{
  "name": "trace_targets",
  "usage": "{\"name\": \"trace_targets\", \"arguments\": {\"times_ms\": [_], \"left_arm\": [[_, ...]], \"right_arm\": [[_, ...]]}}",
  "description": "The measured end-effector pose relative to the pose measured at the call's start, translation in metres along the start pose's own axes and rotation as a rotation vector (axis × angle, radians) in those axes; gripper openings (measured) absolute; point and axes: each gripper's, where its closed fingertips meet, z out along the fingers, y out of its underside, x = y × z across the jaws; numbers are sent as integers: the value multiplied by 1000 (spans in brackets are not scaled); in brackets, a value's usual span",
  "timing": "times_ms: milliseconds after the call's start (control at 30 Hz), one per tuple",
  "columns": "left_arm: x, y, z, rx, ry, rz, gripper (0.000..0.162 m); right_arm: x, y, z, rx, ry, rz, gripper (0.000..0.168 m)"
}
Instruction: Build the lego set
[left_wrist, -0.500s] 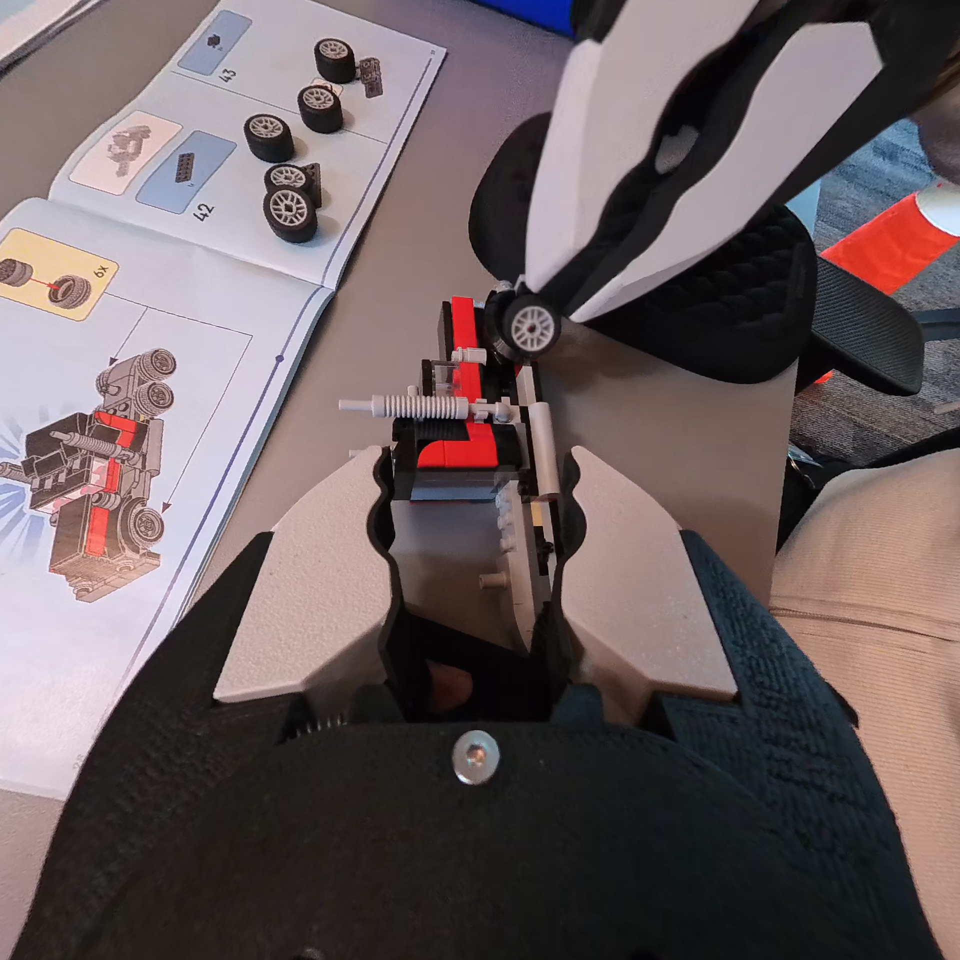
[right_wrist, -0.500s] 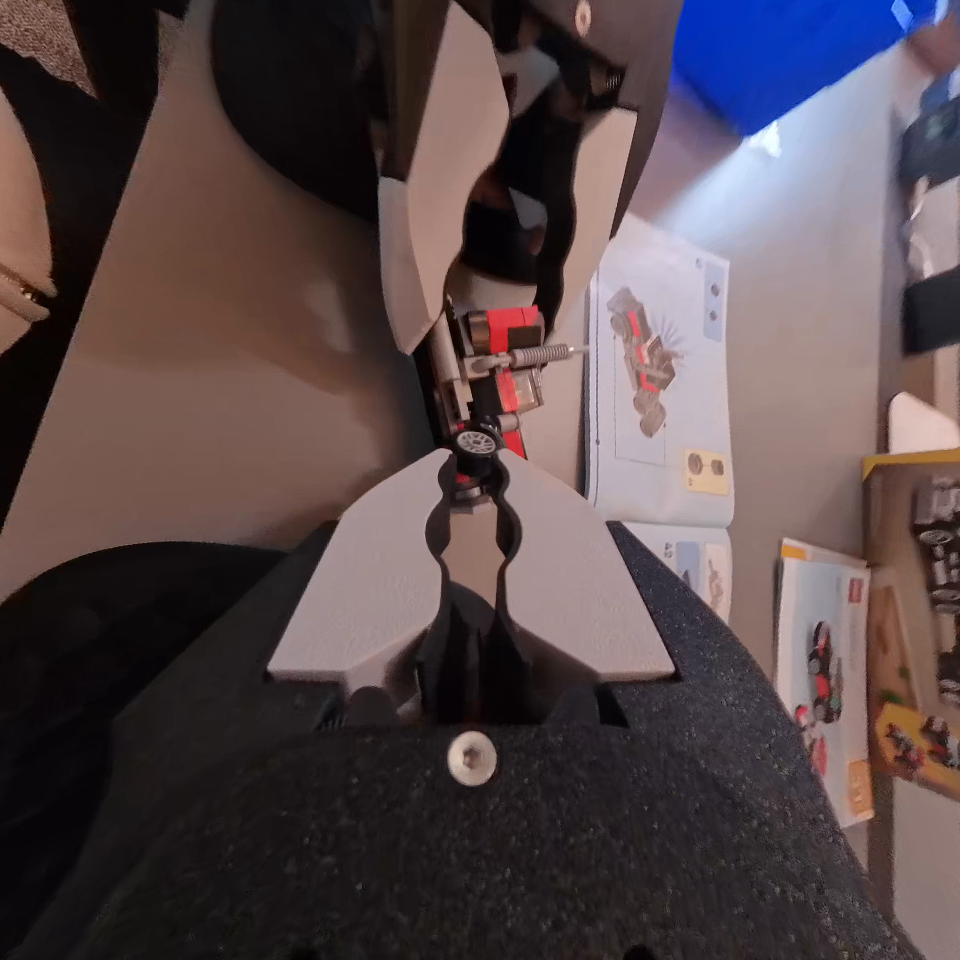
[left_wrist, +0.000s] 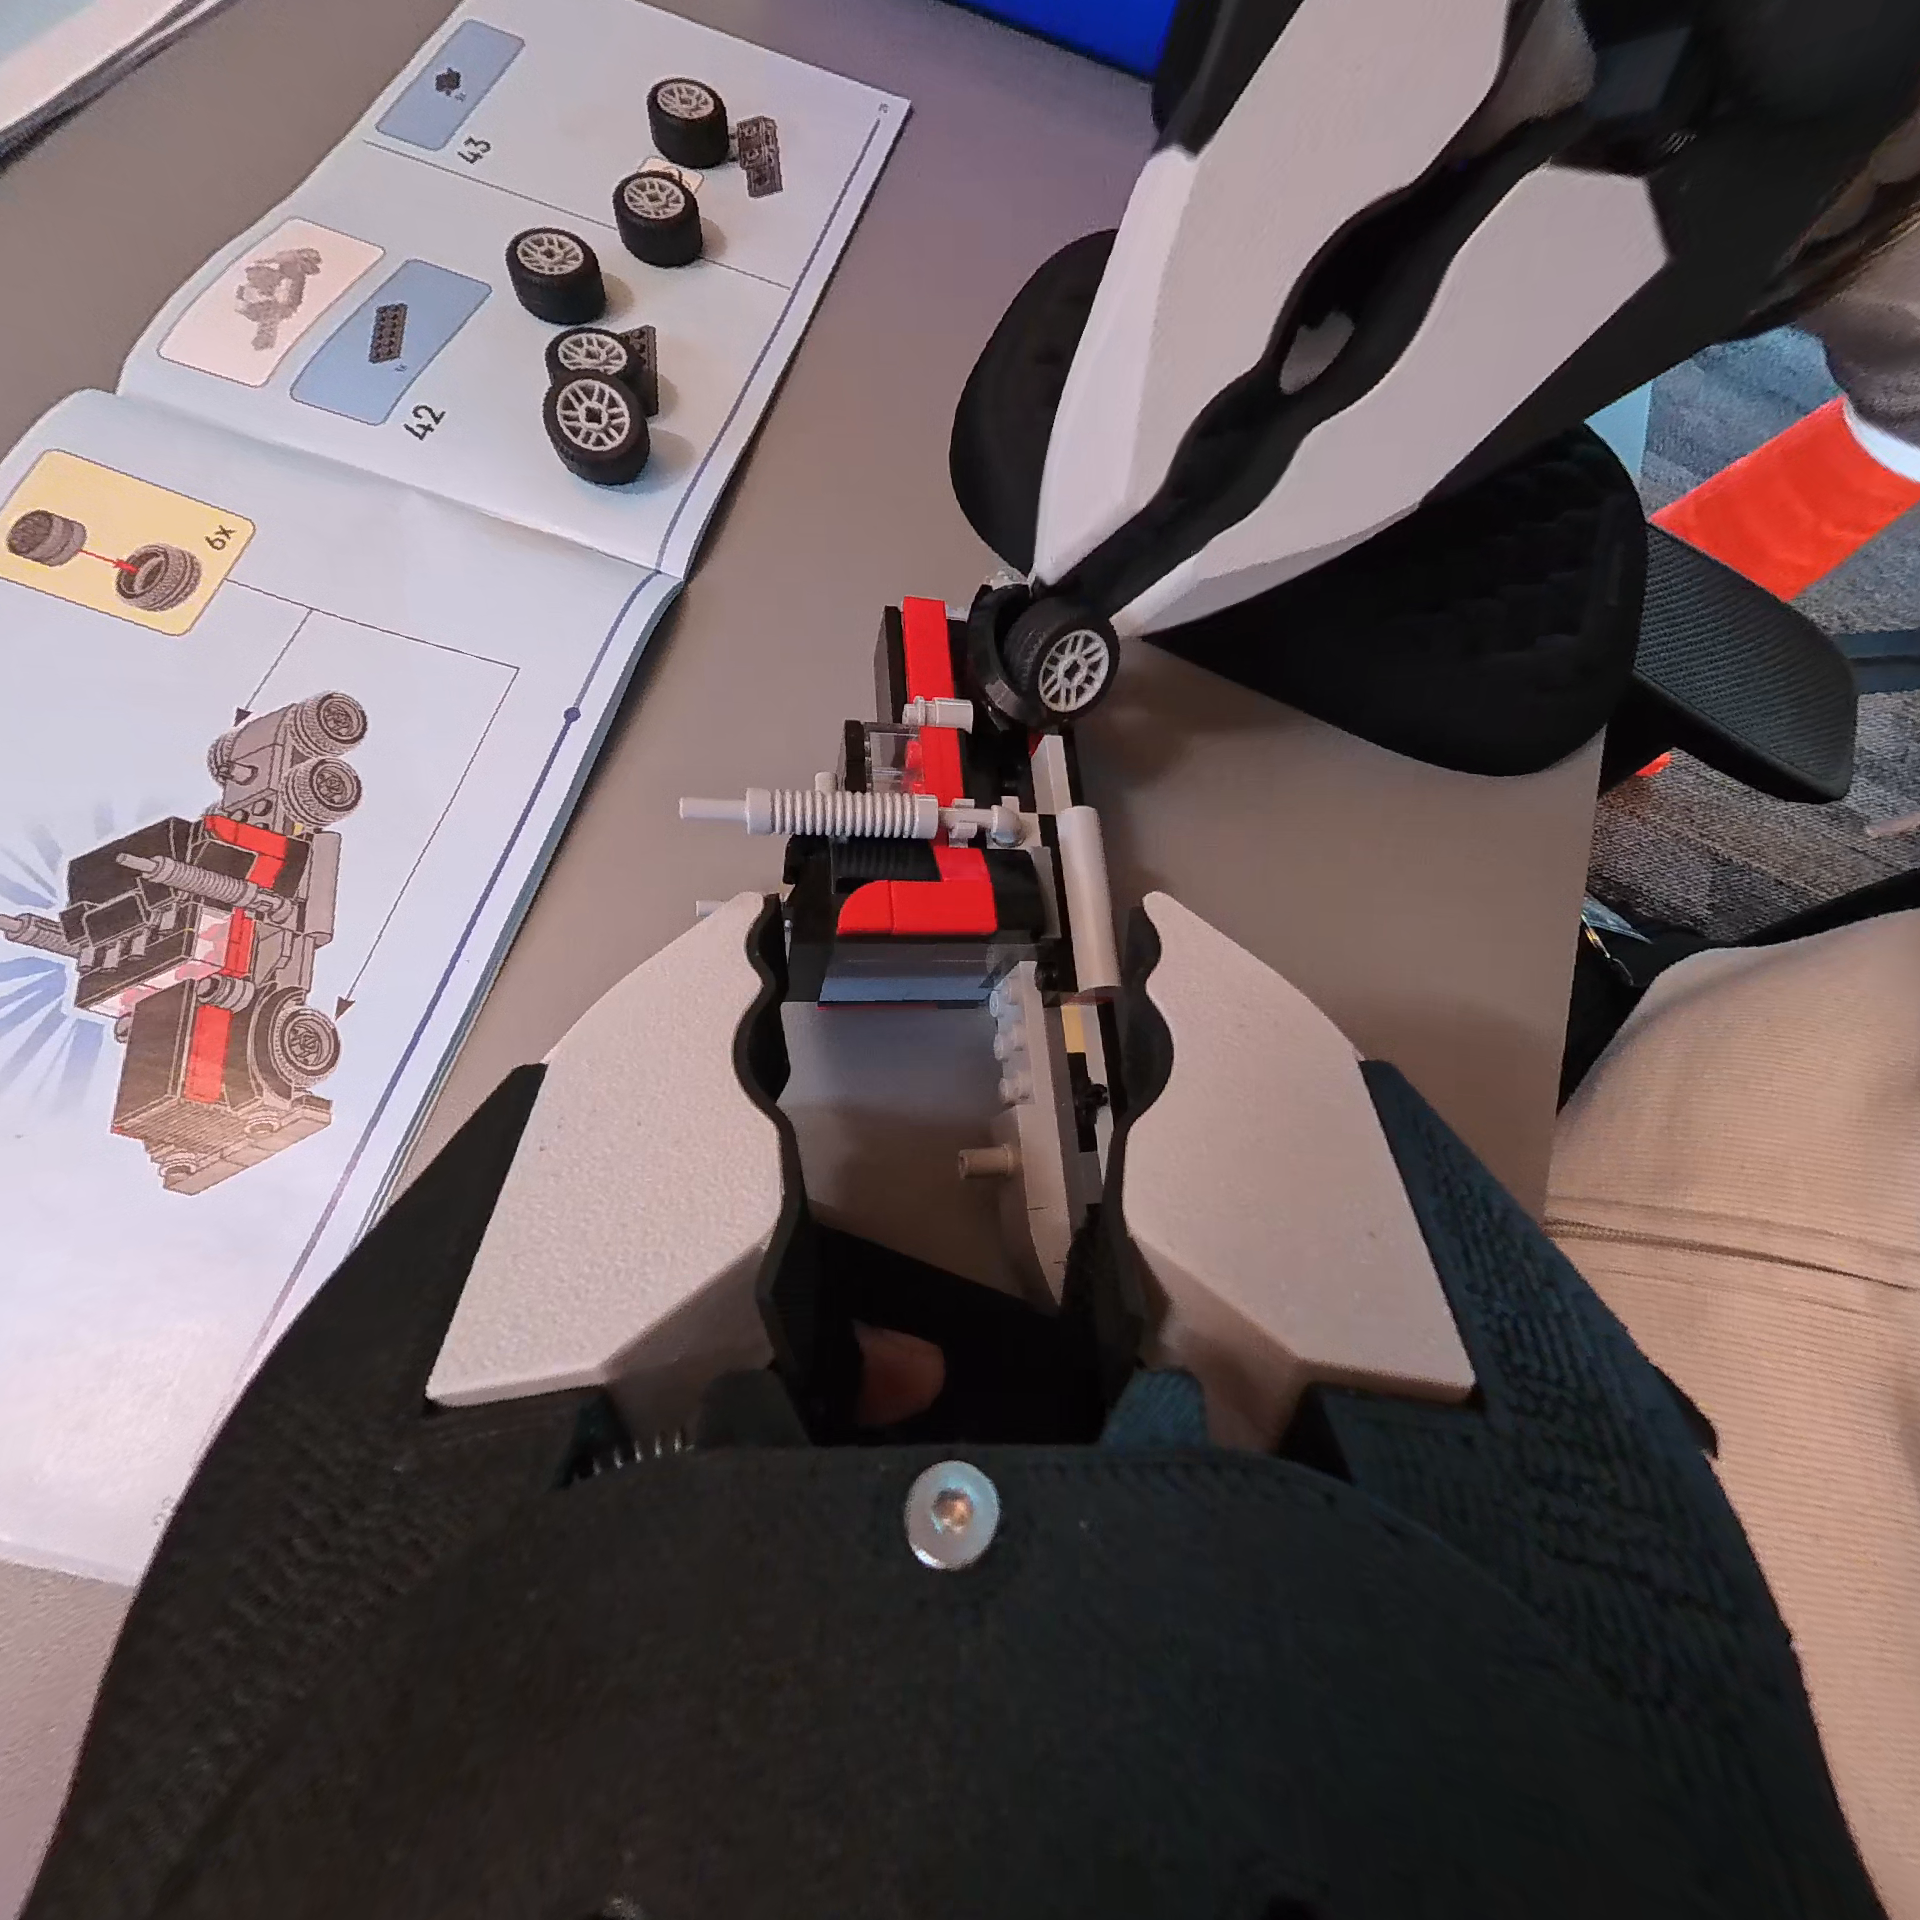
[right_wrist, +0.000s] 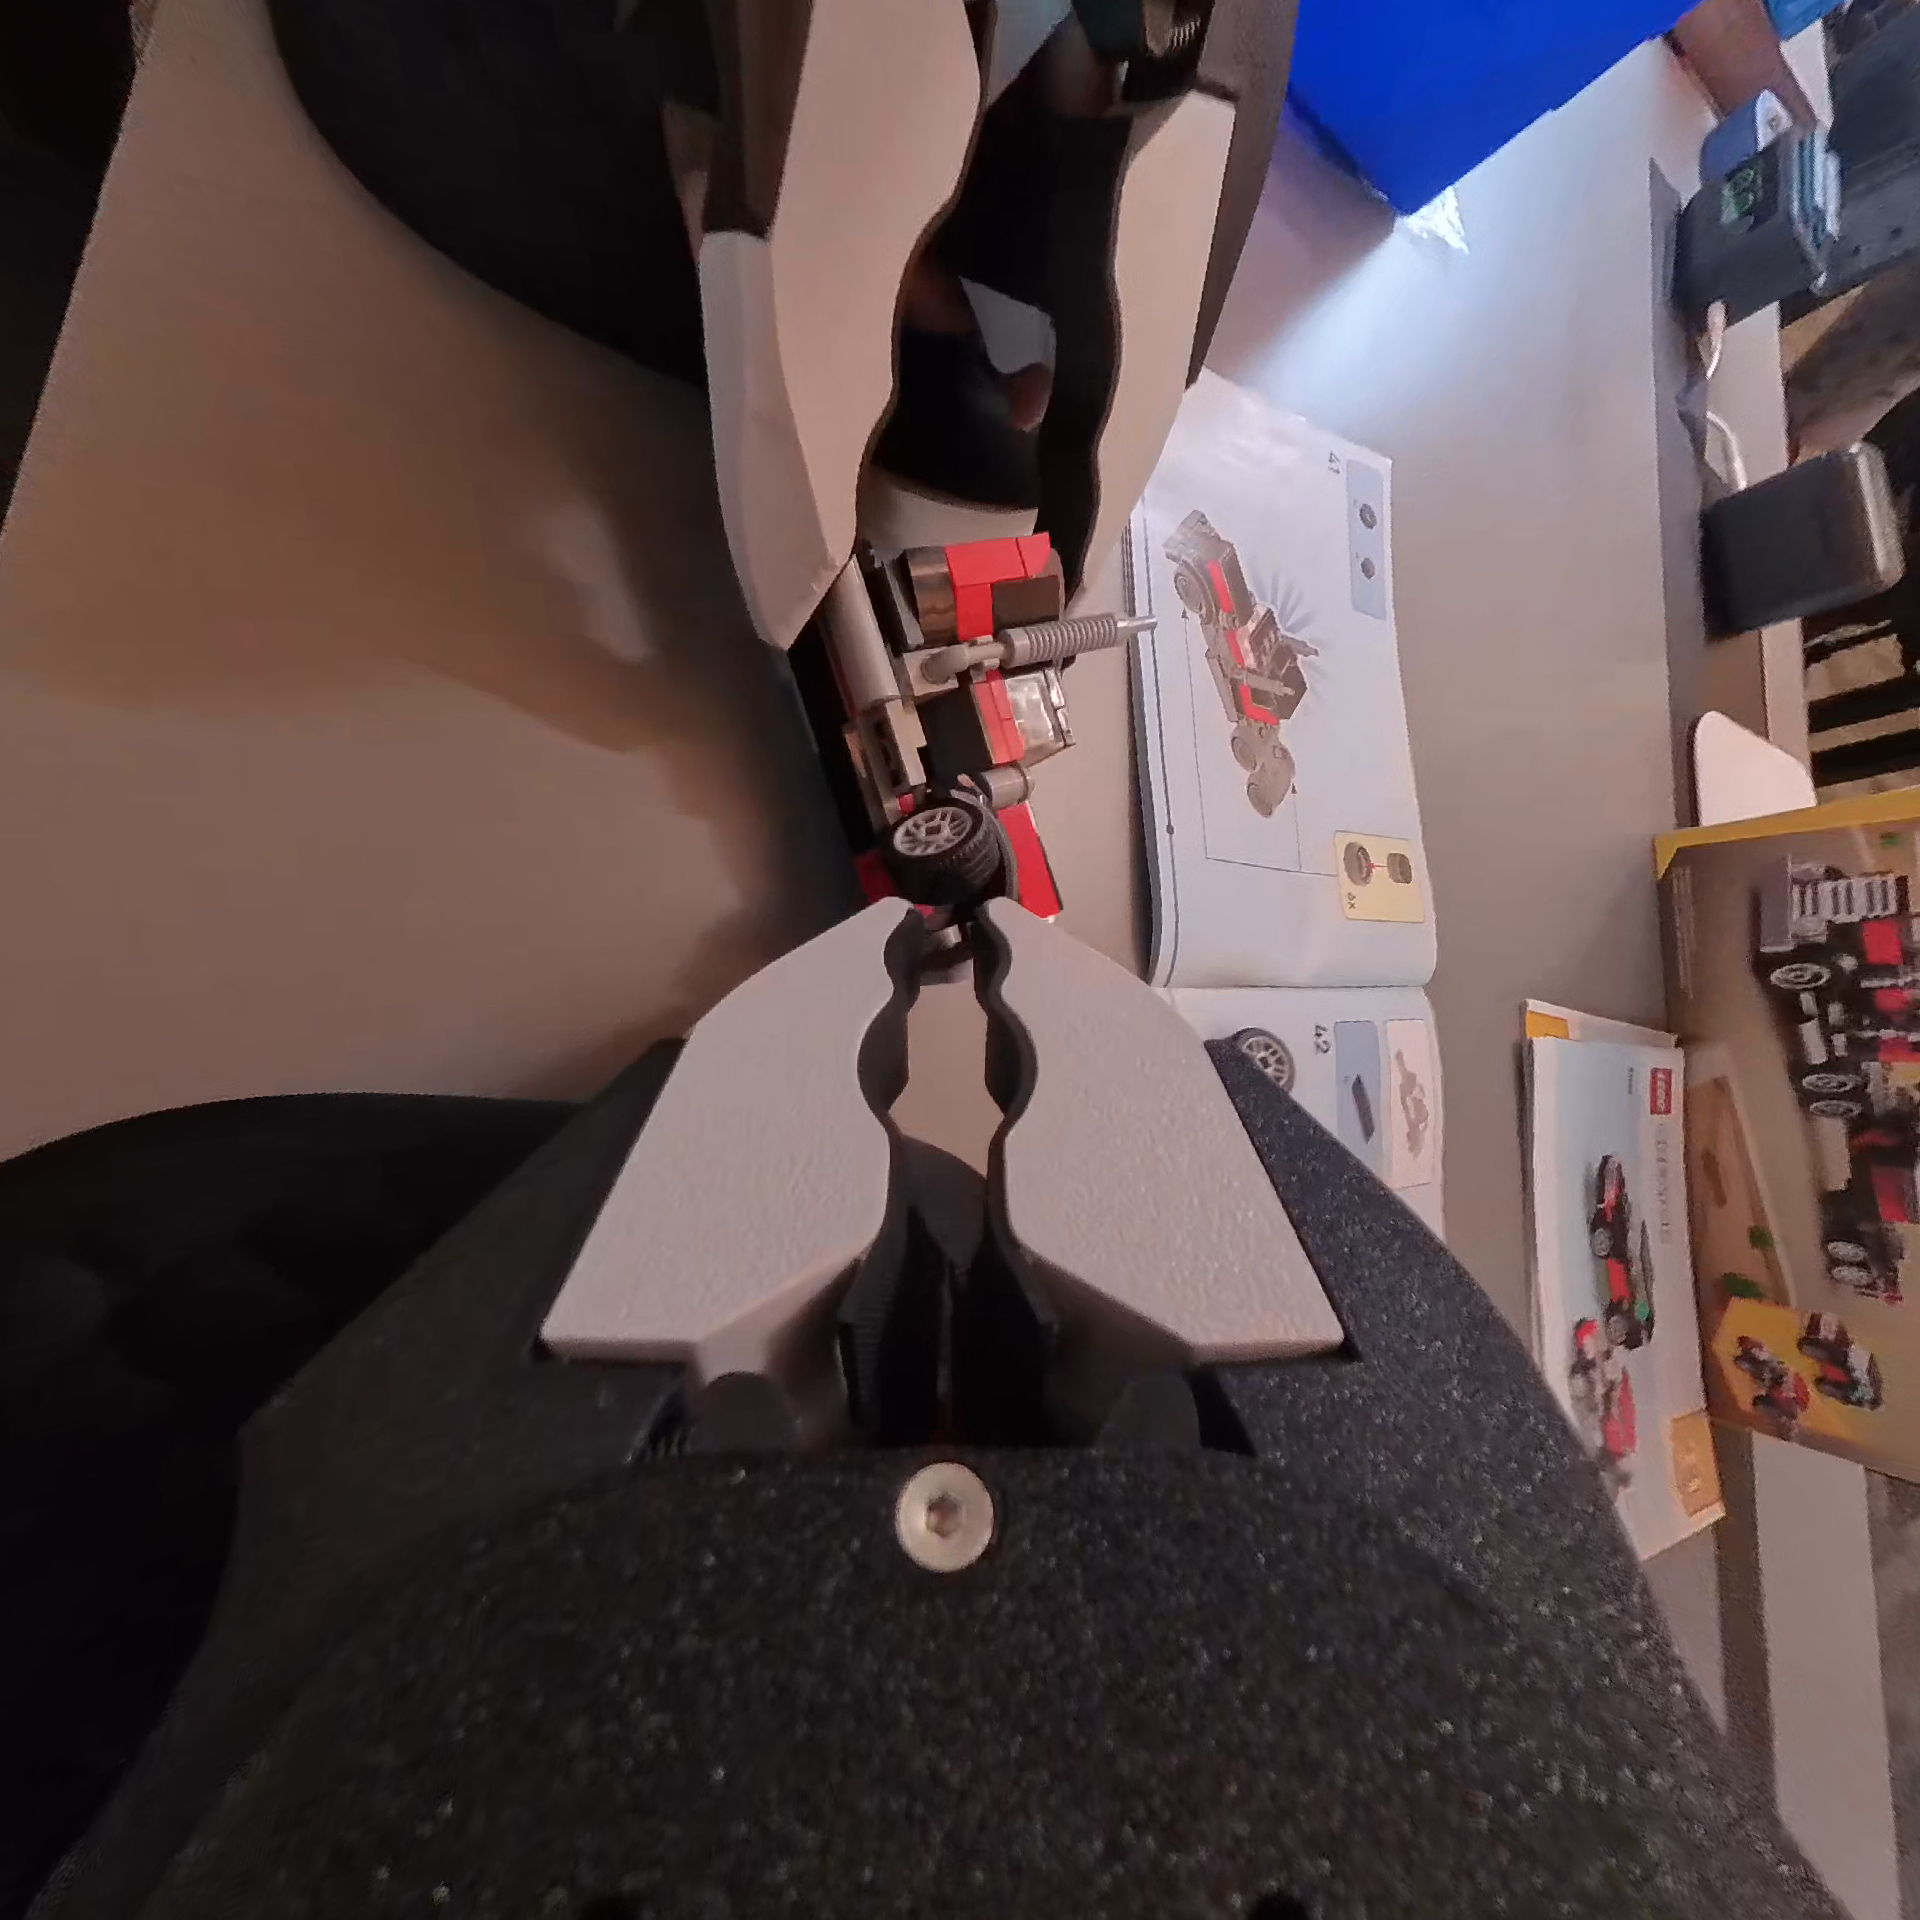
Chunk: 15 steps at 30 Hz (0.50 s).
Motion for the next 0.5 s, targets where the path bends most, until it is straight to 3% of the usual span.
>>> {"name": "trace_targets", "arguments": {"times_ms": [100,200,267,400,500], "left_arm": [[-1,-3,-3,26,-23,10,64],[-13,-18,-16,138,-157,33,77],[-8,-27,-25,205,-228,126,77],[8,-17,-11,115,-288,319,62],[2,-18,-12,124,-311,283,58]], "right_arm": [[-2,2,2,6,0,34,10],[-1,2,2,21,0,77,10],[0,2,2,28,2,92,10],[-2,1,2,43,-19,125,11],[-9,1,-8,66,-79,241,17]]}}
